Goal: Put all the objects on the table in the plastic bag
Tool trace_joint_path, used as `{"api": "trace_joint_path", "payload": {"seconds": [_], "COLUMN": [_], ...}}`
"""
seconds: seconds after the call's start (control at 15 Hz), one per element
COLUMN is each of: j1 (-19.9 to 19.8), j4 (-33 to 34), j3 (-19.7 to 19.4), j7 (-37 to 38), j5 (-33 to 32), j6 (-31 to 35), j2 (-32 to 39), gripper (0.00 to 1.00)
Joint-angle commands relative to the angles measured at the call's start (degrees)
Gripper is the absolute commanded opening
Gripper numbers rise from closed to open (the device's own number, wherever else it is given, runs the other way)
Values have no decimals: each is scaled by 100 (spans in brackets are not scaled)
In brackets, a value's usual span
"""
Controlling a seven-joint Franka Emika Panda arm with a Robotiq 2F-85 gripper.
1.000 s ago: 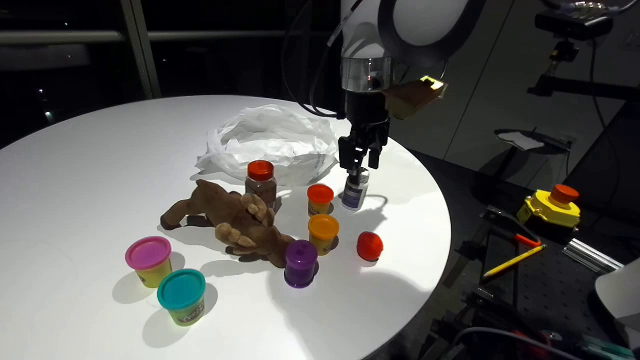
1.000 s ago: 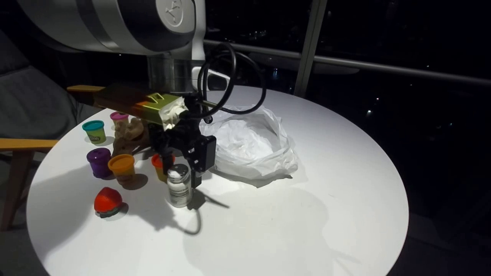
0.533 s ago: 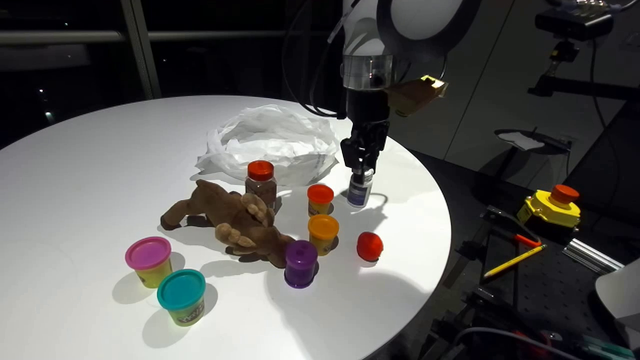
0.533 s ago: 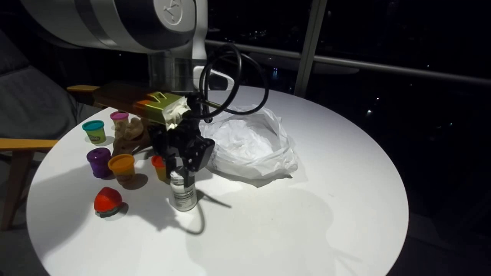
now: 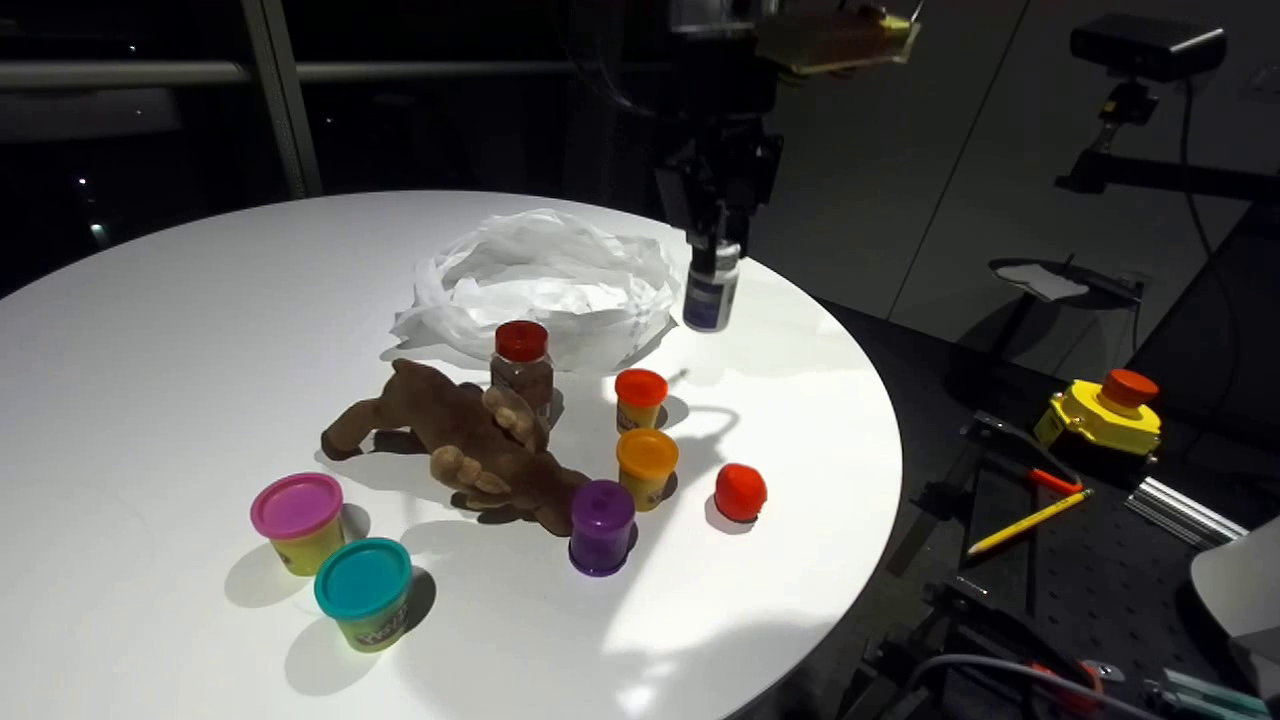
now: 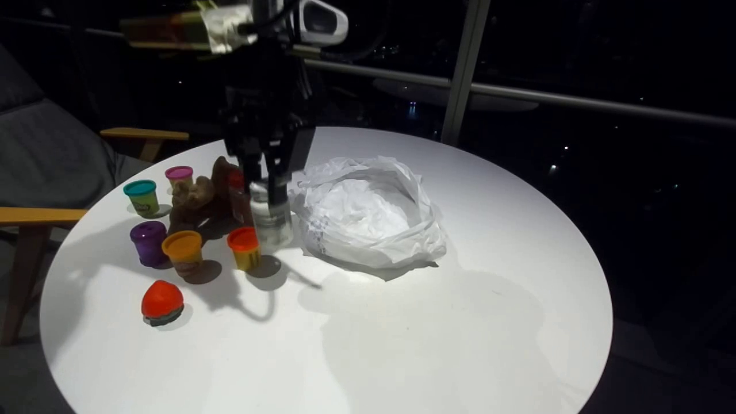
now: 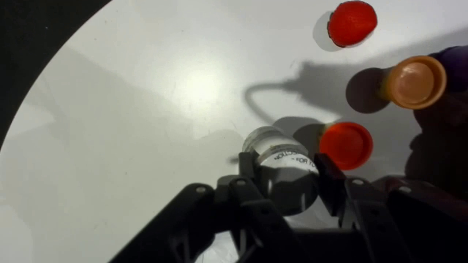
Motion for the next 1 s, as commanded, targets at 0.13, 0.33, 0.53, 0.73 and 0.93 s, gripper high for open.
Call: {"api": "trace_joint_path", "payload": {"seconds": [0.13,0.33,0.53,0.73,0.93], "j1": [167,202,258,320,340], "j4": [1255,1611,1953,2212,2313], "j3": [137,30,-153,-361,-518], "j7": [618,962,1161,1252,1320], "j5": [62,-24,65,100,160], "j6": [71,540,938,1021,1132], "j2": [456,1065,1740,2246,2479], "gripper": [20,20,20,20,20]}}
